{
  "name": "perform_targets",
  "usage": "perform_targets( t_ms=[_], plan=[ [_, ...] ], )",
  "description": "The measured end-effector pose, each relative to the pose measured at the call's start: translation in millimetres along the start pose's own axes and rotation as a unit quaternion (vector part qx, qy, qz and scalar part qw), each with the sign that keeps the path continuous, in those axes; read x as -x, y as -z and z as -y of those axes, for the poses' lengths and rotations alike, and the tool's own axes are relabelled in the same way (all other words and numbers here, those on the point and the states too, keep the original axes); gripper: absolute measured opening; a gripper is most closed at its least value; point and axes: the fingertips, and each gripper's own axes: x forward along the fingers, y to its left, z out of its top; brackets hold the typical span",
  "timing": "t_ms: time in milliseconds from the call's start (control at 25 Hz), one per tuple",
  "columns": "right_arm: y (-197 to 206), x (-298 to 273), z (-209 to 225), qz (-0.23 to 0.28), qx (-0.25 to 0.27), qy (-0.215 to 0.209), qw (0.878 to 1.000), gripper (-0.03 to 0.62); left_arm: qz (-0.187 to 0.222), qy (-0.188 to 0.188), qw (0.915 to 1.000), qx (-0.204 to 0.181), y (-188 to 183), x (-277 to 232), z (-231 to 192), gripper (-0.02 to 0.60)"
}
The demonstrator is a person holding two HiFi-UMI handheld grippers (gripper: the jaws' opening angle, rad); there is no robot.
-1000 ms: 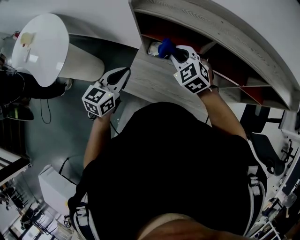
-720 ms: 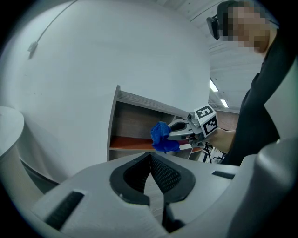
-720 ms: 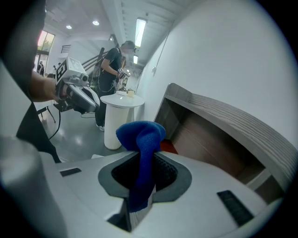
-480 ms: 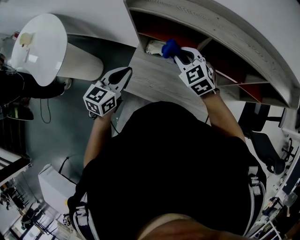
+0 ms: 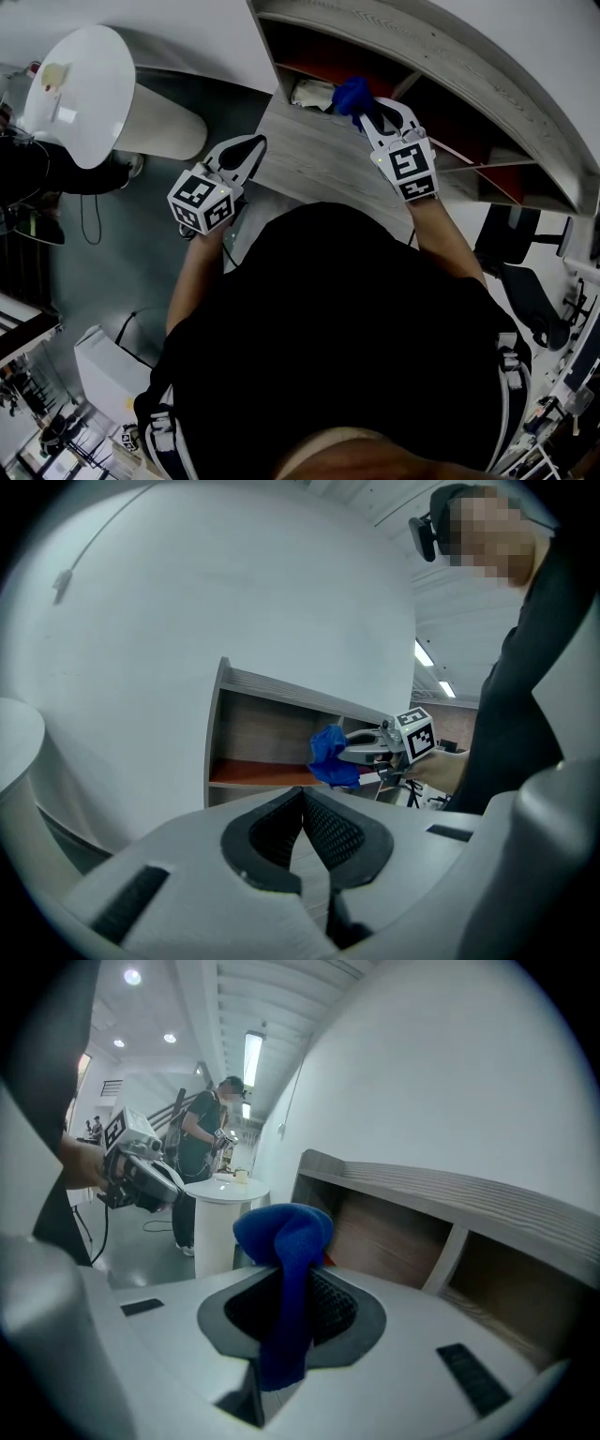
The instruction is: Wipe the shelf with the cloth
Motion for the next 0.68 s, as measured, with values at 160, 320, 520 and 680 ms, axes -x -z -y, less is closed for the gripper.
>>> perform_targets(
  t_ms=[160,320,520,680],
  plan=[
    [-2.9,7.9,1.9,0.017,0.002,0.011,1.000,0.066,-0.001,-0.001,1.0000,-0.002,-1.4,2.8,1.6,0.017],
    [2.3,6.9,3.3,0.010,0.014,0.018,1.000,0.066,-0.003,0.004,1.0000,-0.004,-3.1,-2.4,3.4,0.017],
    [0.3,5.7,0.3,0.016,0.010,0.014,1.000,0.066,-0.001,0.010,0.9999,-0.008,-6.3,-7.8,7.5,0.017],
    [2.0,4.1,0.1,0.004,0.014,0.016,1.000,0.066,-0.004,0.011,0.9999,-0.012,-8.4,-7.1,9.6,0.017]
  ],
)
